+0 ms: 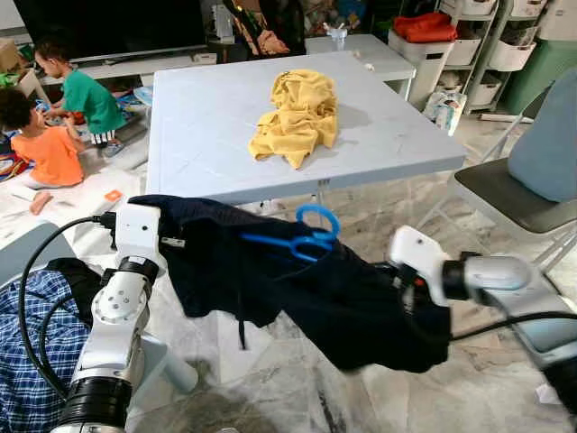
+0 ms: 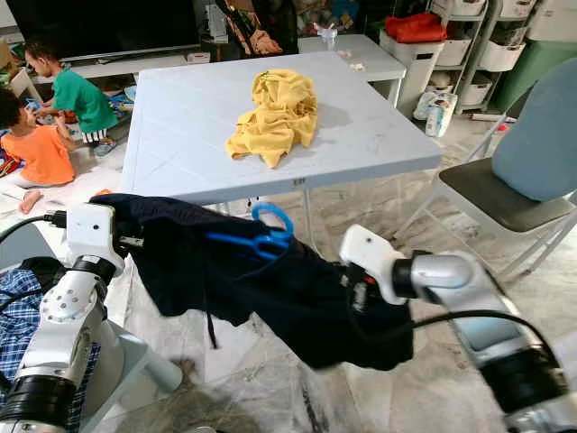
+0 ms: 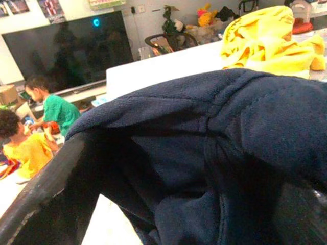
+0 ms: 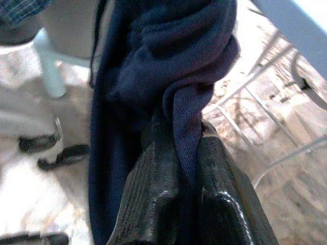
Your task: Hang hanger
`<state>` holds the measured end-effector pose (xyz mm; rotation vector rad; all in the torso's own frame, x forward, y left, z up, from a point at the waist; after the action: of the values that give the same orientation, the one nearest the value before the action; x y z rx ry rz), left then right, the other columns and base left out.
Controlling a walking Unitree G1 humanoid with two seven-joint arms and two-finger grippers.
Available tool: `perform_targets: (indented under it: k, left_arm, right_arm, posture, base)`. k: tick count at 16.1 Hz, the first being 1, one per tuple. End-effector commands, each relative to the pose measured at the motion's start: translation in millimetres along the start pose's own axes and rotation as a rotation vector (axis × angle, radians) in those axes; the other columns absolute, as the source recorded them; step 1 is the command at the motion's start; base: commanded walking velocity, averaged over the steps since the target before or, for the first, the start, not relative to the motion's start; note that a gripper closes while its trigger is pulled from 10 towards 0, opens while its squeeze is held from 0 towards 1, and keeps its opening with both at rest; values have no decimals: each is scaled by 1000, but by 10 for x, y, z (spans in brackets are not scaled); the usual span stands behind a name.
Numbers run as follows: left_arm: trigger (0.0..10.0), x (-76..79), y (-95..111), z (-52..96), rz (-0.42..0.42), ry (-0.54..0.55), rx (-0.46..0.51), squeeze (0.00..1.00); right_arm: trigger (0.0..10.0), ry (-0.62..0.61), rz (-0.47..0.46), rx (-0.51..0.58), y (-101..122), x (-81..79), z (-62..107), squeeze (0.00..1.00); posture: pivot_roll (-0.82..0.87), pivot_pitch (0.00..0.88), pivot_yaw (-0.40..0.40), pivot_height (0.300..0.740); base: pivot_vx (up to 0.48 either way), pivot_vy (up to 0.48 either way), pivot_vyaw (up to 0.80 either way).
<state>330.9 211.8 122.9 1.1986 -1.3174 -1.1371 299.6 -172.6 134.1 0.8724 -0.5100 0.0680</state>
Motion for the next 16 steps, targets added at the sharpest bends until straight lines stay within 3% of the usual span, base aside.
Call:
perform_targets:
  k: [1,4,6,9,10,12,13,14,15,16]
  left_arm:
    - [10000,-98,156,-47,4,22,40,0]
    - [10000,-89,127,-56,26,-3,10,0]
    - [10000,-43,60,-46,40,-37,-24,0]
    - [10000,32,1,-42,75,-75,-59,0]
    - [10000,88,-8,-40,126,-106,-78,0]
    - [10000,85,33,-63,131,-104,-69,0]
    - [10000,75,42,-68,129,-99,-65,0]
    - [10000,38,75,-85,134,-81,-55,0]
    - [10000,9,101,-98,140,-66,-48,0]
    - [10000,6,107,-99,142,-66,-50,0]
  right_arm:
    - [10000,78,12,80,104,-29,104,0]
    - [10000,137,-69,218,252,72,404,0]
    - [10000,83,-88,323,390,292,634,0]
    - [10000,88,-94,411,543,348,721,0]
    - [10000,99,-67,357,482,331,700,0]
    - [10000,207,-11,189,217,109,586,0]
    - [10000,231,1,164,180,63,574,0]
    - [10000,285,57,54,27,-47,534,0]
    - [10000,297,126,-64,-147,-97,486,0]
    - [10000,246,169,-109,-215,-49,426,0]
  posture:
    - [-100,0,12,740]
    - [-100,0,15,740]
    - [-107,0,22,740]
    - [-108,0,24,740]
    - [-109,0,25,740]
    - [-103,0,23,740]
    - [-103,0,23,740]
    - [-100,0,22,740]
    - [-99,0,23,740]
    - [-99,0,23,740]
  base:
    - [0,0,0]
    - [0,0,0]
    - [0,0,0]
    - [0,0,0]
    - [0,0,0]
    - [0,0,0]
    - [0,0,0]
    - [0,0,0]
    - [0,0,0]
    - [0,0,0]
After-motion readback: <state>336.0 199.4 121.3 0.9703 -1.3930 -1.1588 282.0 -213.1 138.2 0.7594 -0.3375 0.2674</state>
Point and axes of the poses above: a point about 5 cm out from each wrist's last joint towards the gripper, its own z axis pointing back from the gripper into the wrist, its own y axis along the axis of the wrist's last joint, x = y × z, the point moved 2 cm from there along -z, pointing out of the wrist towards the gripper, and after that the axes turned 15 degrees about z, right-handed, at the moved point
